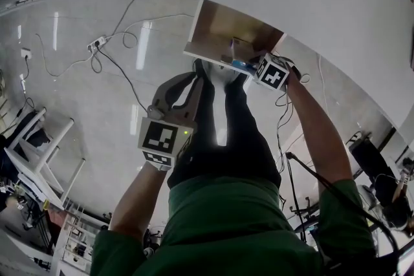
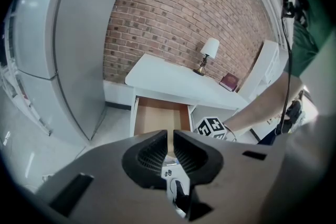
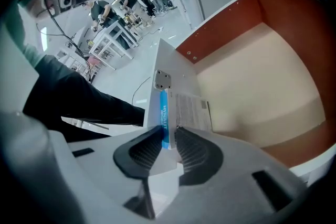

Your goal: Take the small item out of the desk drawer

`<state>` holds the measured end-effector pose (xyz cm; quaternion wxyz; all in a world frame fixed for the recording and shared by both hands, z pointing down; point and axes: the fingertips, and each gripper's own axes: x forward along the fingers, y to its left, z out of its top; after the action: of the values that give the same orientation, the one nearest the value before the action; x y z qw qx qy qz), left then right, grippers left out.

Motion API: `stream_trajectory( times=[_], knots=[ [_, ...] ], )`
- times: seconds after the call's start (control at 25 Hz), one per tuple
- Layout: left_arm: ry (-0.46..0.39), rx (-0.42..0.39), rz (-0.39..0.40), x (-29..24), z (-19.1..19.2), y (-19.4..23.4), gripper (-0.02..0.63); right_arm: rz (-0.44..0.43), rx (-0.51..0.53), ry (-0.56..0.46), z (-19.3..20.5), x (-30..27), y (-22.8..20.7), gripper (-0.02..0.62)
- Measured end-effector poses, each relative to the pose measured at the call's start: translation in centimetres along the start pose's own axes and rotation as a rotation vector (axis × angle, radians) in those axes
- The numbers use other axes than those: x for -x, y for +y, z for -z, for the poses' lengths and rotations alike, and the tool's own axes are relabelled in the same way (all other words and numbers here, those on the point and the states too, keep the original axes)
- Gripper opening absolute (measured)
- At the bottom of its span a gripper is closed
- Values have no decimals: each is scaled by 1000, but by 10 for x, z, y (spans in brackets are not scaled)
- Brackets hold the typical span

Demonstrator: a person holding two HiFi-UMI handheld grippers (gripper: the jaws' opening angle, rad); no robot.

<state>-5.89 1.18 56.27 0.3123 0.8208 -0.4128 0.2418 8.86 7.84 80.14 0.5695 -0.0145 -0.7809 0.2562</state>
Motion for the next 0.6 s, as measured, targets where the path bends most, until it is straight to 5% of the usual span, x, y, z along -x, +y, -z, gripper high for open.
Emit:
stream_trajectory(
  times=[0.6],
  knots=[
    [-23, -8, 2, 4, -9, -9, 34, 142, 88, 9, -3, 9, 8, 46]
  ],
)
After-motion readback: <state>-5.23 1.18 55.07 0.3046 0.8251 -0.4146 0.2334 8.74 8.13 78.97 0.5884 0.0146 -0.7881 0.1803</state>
